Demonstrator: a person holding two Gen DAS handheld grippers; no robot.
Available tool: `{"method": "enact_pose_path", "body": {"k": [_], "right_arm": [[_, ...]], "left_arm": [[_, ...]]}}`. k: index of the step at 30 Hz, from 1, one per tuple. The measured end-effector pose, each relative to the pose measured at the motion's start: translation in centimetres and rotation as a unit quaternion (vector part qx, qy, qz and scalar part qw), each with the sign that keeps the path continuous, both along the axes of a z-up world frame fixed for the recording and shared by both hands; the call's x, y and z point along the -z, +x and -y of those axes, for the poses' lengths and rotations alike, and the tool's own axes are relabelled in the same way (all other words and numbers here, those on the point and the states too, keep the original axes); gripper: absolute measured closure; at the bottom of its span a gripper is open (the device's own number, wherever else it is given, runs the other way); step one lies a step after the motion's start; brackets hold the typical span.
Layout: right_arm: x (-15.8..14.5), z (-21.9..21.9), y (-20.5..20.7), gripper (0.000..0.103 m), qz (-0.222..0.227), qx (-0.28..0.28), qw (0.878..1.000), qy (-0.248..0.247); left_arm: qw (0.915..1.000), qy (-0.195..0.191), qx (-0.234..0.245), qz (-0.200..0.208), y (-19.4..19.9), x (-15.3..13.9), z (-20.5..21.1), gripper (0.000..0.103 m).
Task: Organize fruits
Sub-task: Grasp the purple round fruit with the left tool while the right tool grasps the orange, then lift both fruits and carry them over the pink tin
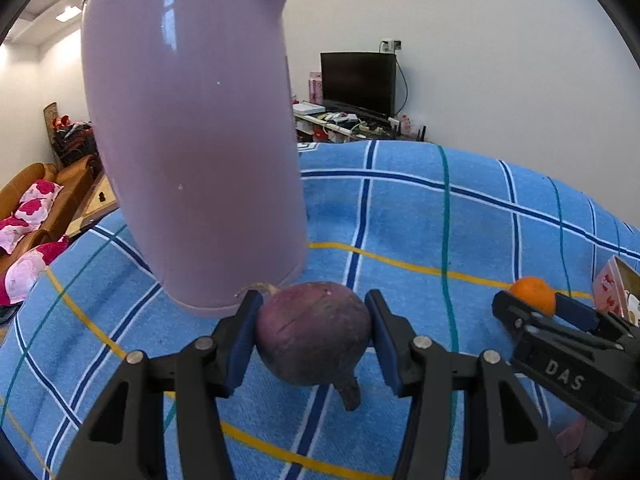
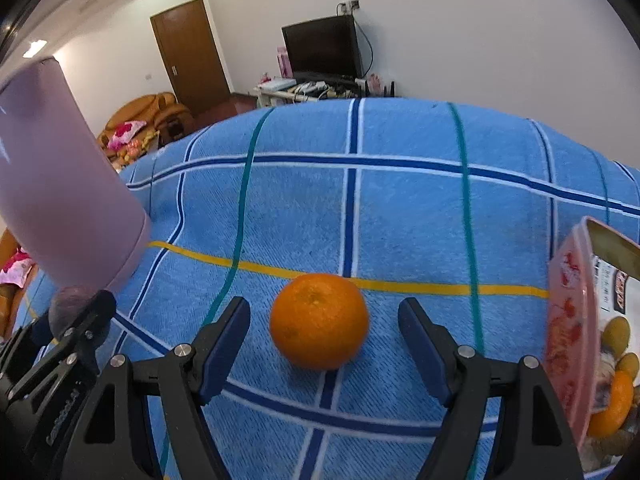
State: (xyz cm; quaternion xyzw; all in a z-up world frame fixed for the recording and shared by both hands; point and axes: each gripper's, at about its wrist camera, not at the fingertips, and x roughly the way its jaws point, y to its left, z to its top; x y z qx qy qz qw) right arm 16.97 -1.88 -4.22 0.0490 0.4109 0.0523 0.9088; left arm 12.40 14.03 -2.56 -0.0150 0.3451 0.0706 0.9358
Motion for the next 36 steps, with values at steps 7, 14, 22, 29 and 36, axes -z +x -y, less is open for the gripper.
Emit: {"method": "enact_pose_path", "body": {"k": [7,14,22,29,36], "right_arm": [[0.3,-1.9,0.1,0.054,-0.011,-0.03,0.999,-0.035],[-2.5,-2.5,-4.1,0.054,0.1,-0.011,0.994,-0.03],[-4.6,-3.5,-9.3,0.054,0.217,0.029,0.974,-0.054],[-4.8,-3.9,-10.8,0.054,0.238,0.027,0.969,-0.066],[-4.8,-3.3,-11.6,0.054,0.236,0.035,0.969,-0.054]], "left_arm": [[0.9998,0.015,0.005,0.008,0.1,0.3,0.8,0.048],[0.9991,0.031,0.006,0.029,-0.8,-0.1,1.2,0.048],[0.998,0.031,0.003,0.054,-1.5,-0.6,1.1,0.048],[0.9975,0.02,-0.004,0.068,-2.5,-0.9,0.6,0.048],[0.9949,0.031,0.003,0.095,-3.7,-1.5,1.2,0.048]]}}
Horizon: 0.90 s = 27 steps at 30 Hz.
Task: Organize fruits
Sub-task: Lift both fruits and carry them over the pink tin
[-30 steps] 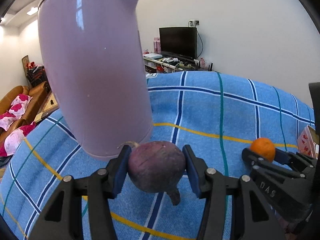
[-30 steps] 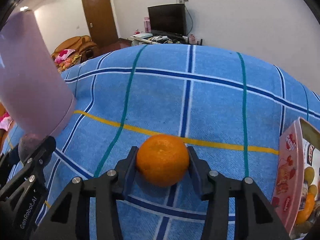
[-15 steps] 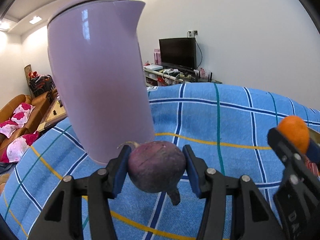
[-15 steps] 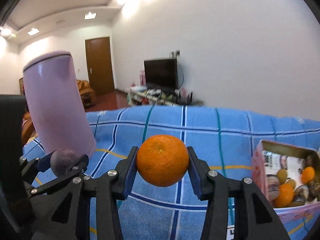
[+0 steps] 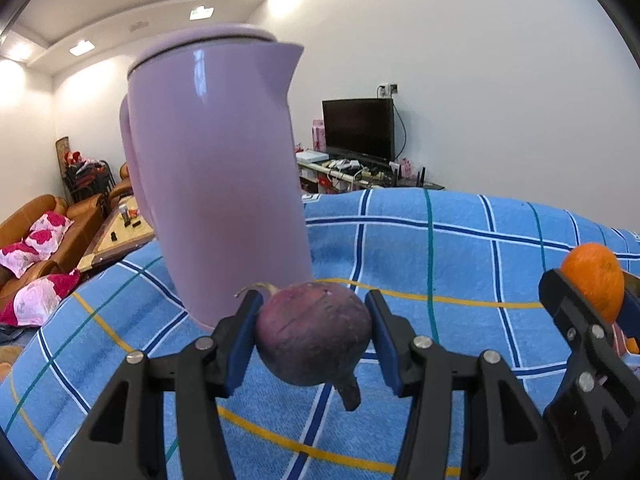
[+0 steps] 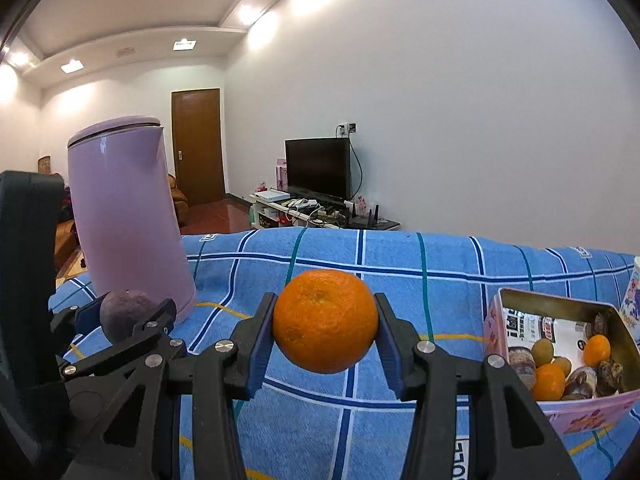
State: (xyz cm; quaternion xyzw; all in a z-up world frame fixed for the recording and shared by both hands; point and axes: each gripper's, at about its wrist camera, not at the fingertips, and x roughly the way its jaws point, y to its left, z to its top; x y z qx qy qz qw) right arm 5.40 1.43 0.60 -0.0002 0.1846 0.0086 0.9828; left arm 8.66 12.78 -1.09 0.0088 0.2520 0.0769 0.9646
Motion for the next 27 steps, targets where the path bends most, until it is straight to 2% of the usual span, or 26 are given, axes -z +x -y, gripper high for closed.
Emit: {"method": "enact_pose_path", "body": {"k": [13,27], "right_arm": [[-0.1,0.6,-1.1,0.054,-0.002,-0.002,1.0,0.01],[-0.2,0.7,-1.8,0.054,-0.008,-0.008,1.0,0.013]], "left_arm": [[0.9997,-0.014,0.002,0.021,-1.4,-0.2,-0.3,0.048],[0.9994,-0.023,0.007,0.024,-2.3,-0.3,-0.4,0.048]]}}
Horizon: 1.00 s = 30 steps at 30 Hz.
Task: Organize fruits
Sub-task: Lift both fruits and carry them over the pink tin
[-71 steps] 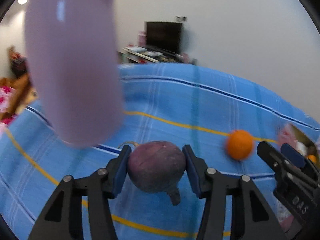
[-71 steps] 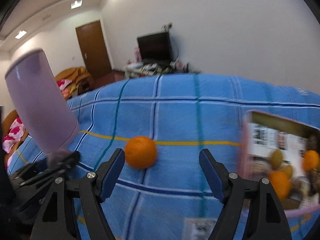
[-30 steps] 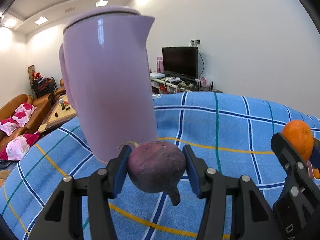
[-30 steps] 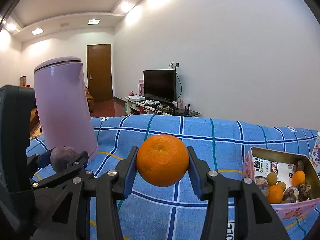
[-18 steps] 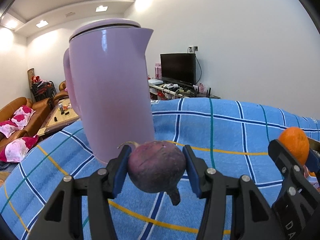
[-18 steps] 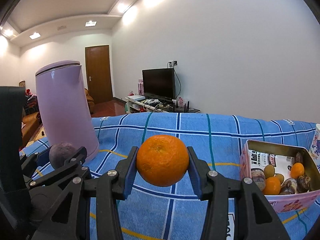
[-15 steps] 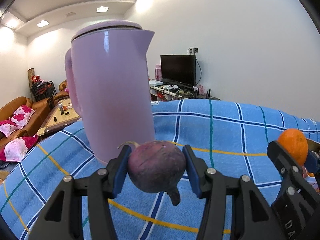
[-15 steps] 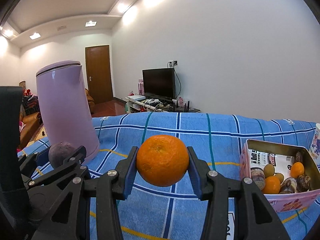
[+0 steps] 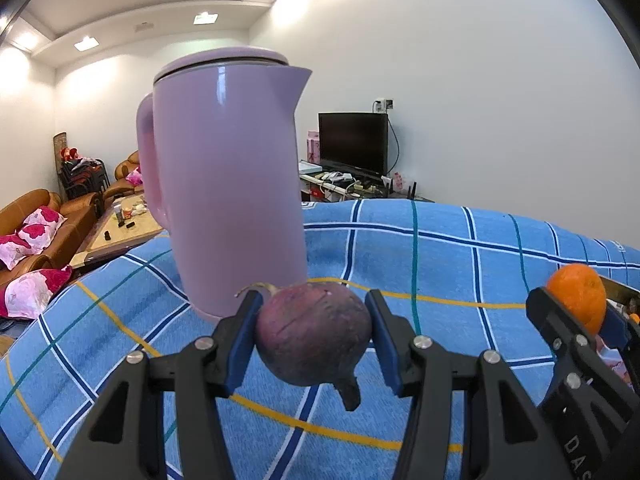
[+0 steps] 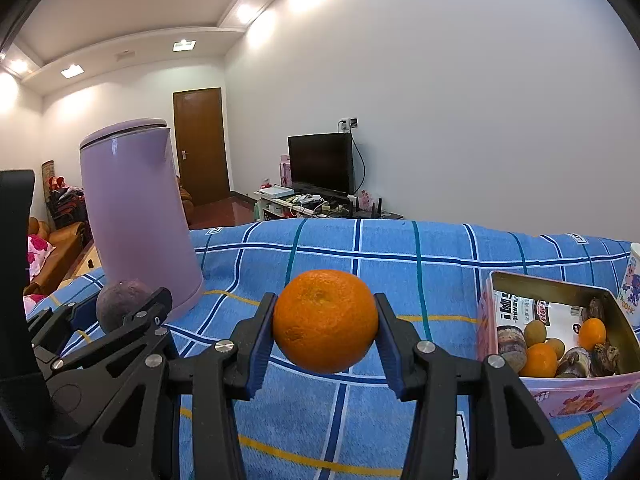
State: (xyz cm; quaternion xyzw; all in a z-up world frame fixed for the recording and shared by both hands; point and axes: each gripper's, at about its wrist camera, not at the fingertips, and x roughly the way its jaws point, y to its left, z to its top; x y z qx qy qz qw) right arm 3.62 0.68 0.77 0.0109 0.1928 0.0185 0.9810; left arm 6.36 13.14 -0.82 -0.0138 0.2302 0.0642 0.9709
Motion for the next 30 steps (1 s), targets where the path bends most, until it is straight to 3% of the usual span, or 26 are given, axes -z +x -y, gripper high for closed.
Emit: {"method": "enact_pose_path", "body": {"k": [14,30], "right_arm": [[0.1,1.1,-0.7,0.054,-0.009,0.0,1.0,0.013],[0.0,3.1,-2.3,0.054,-0.004,-0.001,1.0,-0.006]], "left_arm": [[0.9999,0.01,0.003,0.006,-0.7,-0.1,0.7,0.048],[0.9999,0.013,0.01,0.004,-1.5,-0.2,1.9,0.048]]}}
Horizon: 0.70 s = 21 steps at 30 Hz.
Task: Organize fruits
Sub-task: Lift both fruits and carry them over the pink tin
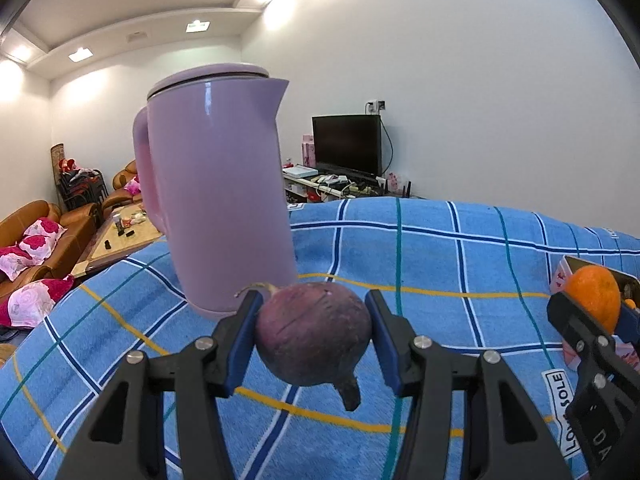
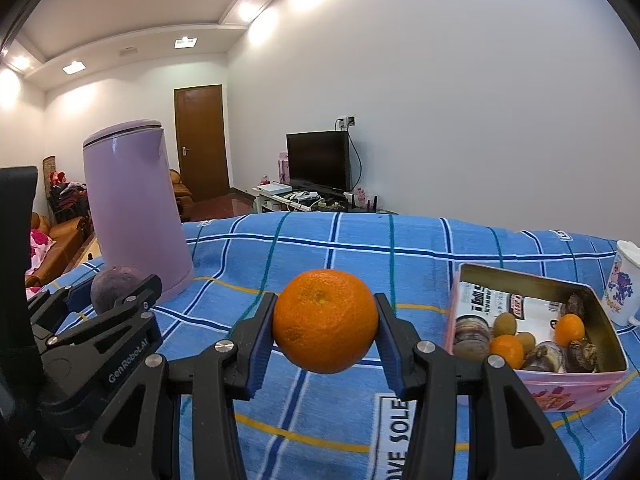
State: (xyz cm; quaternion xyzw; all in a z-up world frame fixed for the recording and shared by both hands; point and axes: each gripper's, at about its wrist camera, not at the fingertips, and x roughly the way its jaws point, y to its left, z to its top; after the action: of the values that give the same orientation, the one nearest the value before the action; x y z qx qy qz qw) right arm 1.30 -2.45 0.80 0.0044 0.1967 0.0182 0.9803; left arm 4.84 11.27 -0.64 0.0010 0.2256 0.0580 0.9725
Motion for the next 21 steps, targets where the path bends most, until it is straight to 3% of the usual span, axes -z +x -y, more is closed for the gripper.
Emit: {"method": "enact_pose_path", "body": {"k": [21], "right_arm": [[-0.2,3.8,-2.0,0.054,0.007,0.014,1.0,-0.016]], "left_arm": [[0.999,0.005,0.044,0.004,-1.8,-0.3,4.2,0.048]]}}
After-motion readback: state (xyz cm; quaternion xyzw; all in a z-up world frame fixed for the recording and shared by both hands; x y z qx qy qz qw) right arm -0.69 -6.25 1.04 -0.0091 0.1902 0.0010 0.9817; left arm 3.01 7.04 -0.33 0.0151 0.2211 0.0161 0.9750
